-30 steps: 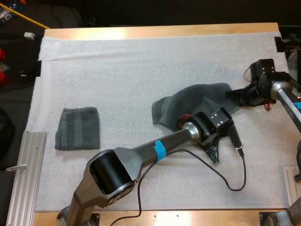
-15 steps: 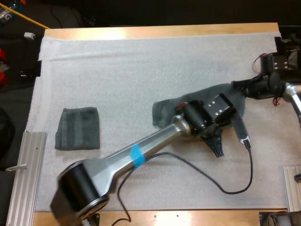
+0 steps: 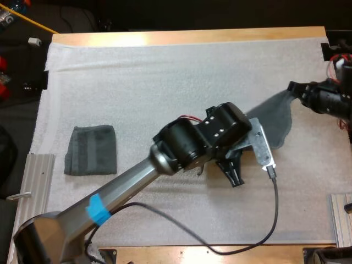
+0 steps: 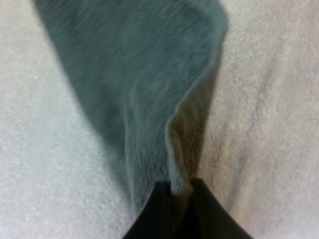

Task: Pick towel from pile, fold and stack

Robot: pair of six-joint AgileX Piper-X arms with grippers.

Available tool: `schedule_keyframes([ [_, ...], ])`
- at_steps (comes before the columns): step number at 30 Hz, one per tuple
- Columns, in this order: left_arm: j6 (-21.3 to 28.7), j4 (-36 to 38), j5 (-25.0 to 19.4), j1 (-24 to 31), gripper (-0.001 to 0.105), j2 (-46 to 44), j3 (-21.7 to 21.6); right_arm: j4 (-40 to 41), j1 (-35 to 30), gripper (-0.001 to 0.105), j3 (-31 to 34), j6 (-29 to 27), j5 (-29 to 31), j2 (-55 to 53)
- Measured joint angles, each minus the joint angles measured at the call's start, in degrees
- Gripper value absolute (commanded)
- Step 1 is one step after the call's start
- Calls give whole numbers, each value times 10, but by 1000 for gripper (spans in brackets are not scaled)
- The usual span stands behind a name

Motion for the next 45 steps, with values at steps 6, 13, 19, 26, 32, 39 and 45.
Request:
schedule_keyframes([
  [6, 1, 19, -32, 0, 0, -42, 0, 56, 48, 0, 0, 4, 3, -59],
  [13, 1, 94, -53, 0, 0, -62, 0, 127, 136, 0, 0, 21, 57, -105],
  [19, -2, 127, -58, 0, 0, -96, 0, 174, 205, 0, 0, 42, 100, -143],
  [26, -2, 138, -59, 0, 0, -114, 6, 189, 261, 0, 0, 70, 121, -151],
  [32, -2, 101, -59, 6, 0, -114, 92, 189, 263, 0, 0, 72, 122, -111],
  [39, 15, -4, -17, 81, 0, -110, 164, 136, 263, 0, 0, 72, 147, -9],
  [45, 63, -64, 11, 162, 0, -60, 177, 39, 252, 0, 0, 73, 148, 79],
])
